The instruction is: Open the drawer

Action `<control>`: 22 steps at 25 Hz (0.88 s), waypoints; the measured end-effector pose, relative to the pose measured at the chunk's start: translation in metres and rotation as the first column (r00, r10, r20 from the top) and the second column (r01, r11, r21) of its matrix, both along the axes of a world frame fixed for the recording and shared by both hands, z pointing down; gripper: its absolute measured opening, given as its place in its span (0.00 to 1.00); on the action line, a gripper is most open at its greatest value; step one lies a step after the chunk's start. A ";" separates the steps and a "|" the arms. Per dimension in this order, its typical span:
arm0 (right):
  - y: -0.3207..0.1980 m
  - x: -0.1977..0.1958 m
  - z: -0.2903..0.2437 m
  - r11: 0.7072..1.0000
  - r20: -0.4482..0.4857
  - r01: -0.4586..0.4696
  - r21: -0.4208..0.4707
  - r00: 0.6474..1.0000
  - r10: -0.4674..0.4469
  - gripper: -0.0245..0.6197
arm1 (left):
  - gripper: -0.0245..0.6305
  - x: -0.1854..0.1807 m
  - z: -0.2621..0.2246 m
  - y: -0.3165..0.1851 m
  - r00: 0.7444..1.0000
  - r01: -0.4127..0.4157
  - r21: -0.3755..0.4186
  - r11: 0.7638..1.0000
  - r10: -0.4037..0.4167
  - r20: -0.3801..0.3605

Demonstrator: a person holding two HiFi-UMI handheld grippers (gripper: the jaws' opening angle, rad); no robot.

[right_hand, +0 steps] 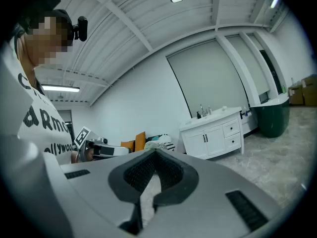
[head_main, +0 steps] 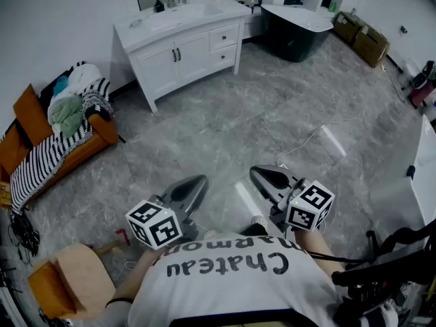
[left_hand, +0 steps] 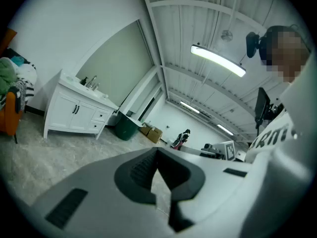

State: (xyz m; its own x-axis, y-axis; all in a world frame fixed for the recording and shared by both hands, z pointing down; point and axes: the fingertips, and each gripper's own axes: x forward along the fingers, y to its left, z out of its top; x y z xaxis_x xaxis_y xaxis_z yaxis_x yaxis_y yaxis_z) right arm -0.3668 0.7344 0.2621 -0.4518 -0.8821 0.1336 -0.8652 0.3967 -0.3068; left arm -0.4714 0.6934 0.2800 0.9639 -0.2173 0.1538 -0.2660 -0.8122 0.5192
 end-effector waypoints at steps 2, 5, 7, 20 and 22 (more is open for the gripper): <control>0.000 0.001 0.001 1.000 0.004 -0.001 -0.002 1.000 0.001 0.05 | 0.05 0.000 0.001 0.000 1.000 -0.001 0.003 1.000 0.001 0.002; -0.002 0.002 0.002 1.000 -0.005 0.000 -0.004 1.000 0.000 0.05 | 0.05 0.000 0.001 -0.002 1.000 0.000 0.007 1.000 0.000 0.004; -0.005 0.001 0.003 1.000 -0.011 0.001 -0.007 1.000 -0.001 0.05 | 0.05 -0.002 0.001 -0.004 1.000 0.005 0.010 1.000 -0.005 0.003; -0.021 -0.002 -0.011 0.999 -0.016 -0.016 0.044 1.000 0.017 0.05 | 0.05 -0.028 -0.024 -0.019 0.998 0.002 0.147 0.989 0.008 -0.064; -0.028 0.011 -0.014 1.000 -0.103 -0.006 0.020 0.995 0.008 0.05 | 0.05 -0.031 -0.025 -0.028 0.999 -0.008 0.176 0.984 0.015 -0.036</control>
